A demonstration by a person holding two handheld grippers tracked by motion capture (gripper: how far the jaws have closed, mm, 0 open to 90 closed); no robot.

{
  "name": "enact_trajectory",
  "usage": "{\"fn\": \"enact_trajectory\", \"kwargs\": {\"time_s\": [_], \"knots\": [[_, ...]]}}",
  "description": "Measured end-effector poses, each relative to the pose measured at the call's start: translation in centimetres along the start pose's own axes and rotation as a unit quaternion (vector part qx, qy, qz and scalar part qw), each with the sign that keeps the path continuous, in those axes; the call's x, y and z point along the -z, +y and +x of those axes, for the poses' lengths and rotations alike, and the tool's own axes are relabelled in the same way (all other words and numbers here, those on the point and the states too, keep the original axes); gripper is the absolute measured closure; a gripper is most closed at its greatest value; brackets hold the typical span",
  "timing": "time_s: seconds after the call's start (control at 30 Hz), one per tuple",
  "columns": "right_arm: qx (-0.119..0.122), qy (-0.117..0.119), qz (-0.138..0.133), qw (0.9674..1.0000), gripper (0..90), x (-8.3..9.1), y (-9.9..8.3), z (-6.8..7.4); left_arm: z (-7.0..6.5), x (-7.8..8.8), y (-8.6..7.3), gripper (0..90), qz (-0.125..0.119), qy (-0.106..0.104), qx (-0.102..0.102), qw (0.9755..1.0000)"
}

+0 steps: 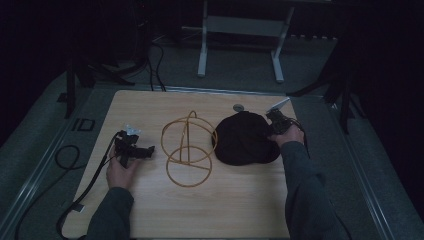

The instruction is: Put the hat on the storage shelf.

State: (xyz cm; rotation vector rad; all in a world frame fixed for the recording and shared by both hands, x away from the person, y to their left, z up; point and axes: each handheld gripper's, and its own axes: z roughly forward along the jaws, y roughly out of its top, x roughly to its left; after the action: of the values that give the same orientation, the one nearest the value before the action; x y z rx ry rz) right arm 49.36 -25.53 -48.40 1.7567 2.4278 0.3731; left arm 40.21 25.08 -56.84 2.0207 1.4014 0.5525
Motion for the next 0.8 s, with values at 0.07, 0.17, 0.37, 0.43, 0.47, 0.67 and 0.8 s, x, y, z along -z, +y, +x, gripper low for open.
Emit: {"fn": "enact_trajectory", "kwargs": {"time_s": [0.07, 0.17, 0.37, 0.43, 0.47, 0.67, 0.8], "knots": [[-0.019, -0.005, 0.007, 0.9998, 61.5, -0.2, 0.2, 0.0, 0.0, 0.0, 0.0, 2.4, 0.000, 0.000, 0.000, 1.0000], [-0.033, -0.018, 0.009, 0.9992, 66.4, -0.4, 0.4, 0.3, 0.0, 0.0, 0.0, 2.4, 0.000, 0.000, 0.000, 1.0000], [-0.064, -0.033, 0.015, 0.9973, 74.2, -0.6, 0.6, 0.5, 0.0, 0.0, 0.0, 2.4, 0.000, 0.000, 0.000, 1.0000], [-0.076, -0.032, 0.021, 0.9964, 75.2, -0.6, 0.7, 0.4, 0.0, 0.0, 0.0, 2.4, 0.000, 0.000, 0.000, 1.0000], [-0.079, -0.030, 0.024, 0.9961, 75.3, -0.6, 0.8, 0.3, 0.0, 0.0, 0.0, 2.3, 0.000, 0.000, 0.000, 1.0000], [-0.098, -0.029, 0.038, 0.9940, 75.8, -0.5, 1.2, 0.1, 0.0, 0.0, 0.0, 2.4, 0.000, 0.000, 0.000, 1.0000], [-0.097, -0.028, 0.036, 0.9943, 75.7, -0.5, 1.1, 0.1, 0.0, 0.0, 0.0, 2.4, 0.000, 0.000, 0.000, 1.0000]]}}
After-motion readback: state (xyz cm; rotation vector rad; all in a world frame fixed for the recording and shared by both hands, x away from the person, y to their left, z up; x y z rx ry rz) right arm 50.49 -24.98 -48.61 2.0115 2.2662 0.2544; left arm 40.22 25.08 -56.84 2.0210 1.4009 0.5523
